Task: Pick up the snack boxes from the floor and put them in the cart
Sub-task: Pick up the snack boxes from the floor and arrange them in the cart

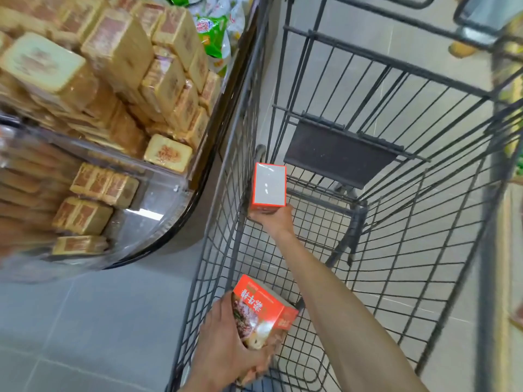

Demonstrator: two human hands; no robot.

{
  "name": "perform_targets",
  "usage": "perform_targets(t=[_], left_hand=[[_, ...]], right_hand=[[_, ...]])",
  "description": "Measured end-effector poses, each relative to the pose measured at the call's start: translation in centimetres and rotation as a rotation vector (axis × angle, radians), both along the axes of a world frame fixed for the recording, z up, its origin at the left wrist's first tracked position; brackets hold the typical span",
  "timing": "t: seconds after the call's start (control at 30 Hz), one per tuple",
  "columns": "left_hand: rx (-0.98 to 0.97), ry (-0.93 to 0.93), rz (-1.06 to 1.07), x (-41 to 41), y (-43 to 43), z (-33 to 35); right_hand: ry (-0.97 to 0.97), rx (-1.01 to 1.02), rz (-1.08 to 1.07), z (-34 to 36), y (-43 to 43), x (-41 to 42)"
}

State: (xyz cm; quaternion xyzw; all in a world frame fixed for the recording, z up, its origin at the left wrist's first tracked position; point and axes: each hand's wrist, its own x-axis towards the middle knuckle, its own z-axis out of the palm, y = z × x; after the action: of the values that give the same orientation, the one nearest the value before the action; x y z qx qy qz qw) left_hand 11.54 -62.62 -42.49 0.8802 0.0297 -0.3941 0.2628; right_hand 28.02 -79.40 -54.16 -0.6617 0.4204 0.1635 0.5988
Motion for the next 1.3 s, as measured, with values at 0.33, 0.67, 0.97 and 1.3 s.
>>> perform_targets(t=[0.33,0.67,0.97,1.3], left_hand=[[0.013,-0.091,-0.11,0.5,-1.1,1.4],[-0.073,-0.283,-0.293,2.7,-2.8,5.1],[-0.165,-0.442,-0.414,3.8,-4.1,8.5],[-0.133,-0.481,-0.523,7.0,-4.2,11.1]], right_hand=[[0.288,-0.023,0.592,9.2,-2.7,-5.7],[0.491,0.248,0.809,16.3,-7.5,-11.2],[0.394,0.247,0.732,20.4,-9.2,-12.4],[0.267,0.073,0.624,23.0,-11.1,-12.2]])
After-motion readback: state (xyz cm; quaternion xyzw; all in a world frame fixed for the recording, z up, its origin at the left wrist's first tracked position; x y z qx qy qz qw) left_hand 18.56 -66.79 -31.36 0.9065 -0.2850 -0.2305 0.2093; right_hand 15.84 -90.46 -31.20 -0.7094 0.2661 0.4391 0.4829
